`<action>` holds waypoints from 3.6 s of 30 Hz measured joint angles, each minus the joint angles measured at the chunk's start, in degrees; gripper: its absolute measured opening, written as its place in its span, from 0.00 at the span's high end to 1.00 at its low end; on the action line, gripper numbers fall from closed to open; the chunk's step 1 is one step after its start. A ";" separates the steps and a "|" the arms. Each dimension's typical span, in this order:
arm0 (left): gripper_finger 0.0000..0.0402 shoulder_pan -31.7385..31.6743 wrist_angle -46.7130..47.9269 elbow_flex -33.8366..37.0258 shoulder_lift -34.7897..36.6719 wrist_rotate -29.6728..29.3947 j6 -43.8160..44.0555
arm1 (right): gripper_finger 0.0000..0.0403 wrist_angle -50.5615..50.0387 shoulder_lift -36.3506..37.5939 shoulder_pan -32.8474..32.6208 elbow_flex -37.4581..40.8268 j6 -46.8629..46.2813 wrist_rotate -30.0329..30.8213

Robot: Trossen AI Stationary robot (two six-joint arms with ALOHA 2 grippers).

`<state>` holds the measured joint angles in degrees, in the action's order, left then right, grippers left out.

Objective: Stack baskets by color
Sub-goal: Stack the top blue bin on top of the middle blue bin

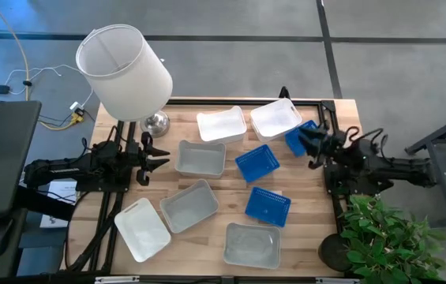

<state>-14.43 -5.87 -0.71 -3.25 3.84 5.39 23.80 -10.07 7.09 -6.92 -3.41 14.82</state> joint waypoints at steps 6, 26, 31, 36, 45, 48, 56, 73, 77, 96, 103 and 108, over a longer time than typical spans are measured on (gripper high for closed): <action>0.75 0.00 0.02 0.00 0.00 0.02 0.40 | 0.65 -8.90 -7.03 1.24 -11.45 3.82 5.49; 0.75 0.02 0.04 0.00 0.00 0.00 0.42 | 0.38 -61.88 -28.55 1.30 -41.92 -11.02 15.34; 0.75 0.01 0.01 0.02 0.00 0.00 0.42 | 0.37 -85.75 -33.72 1.30 -49.94 -30.91 14.13; 0.75 0.02 -0.04 0.00 0.00 0.00 0.84 | 0.37 -92.54 -39.22 1.50 -51.20 -36.52 10.37; 0.75 0.01 -0.77 0.01 0.00 0.00 1.98 | 0.37 -86.82 -48.83 8.87 -38.28 -31.65 5.22; 0.75 0.01 -1.67 0.00 -0.02 0.00 1.97 | 0.37 -80.12 -49.49 11.16 -34.10 -31.09 2.84; 0.75 0.01 -1.84 0.01 -0.02 0.00 1.95 | 0.37 -70.05 -49.67 12.07 -29.08 -30.93 1.25; 0.75 0.02 -1.75 0.00 -0.02 0.00 1.95 | 0.38 -59.83 -54.65 12.07 -22.20 -32.52 4.05; 0.75 0.01 -1.75 0.01 -0.02 0.00 1.95 | 0.44 -59.75 -56.90 12.07 -22.20 -32.60 4.34; 0.75 0.02 -1.75 0.00 -0.02 -0.22 1.93 | 0.97 -59.57 -58.41 12.06 -22.20 -32.45 6.28; 0.75 0.00 -1.75 0.00 -0.02 -0.20 1.93 | 1.00 -61.42 -55.18 11.78 -22.62 -32.58 6.29; 0.75 0.01 -1.75 0.01 -0.02 -0.20 1.93 | 1.00 -70.63 -52.27 8.10 -29.45 -33.20 9.51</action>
<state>-14.42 -7.62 -0.70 -3.27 3.64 7.31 -46.83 -62.34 15.18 -36.38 -36.61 24.33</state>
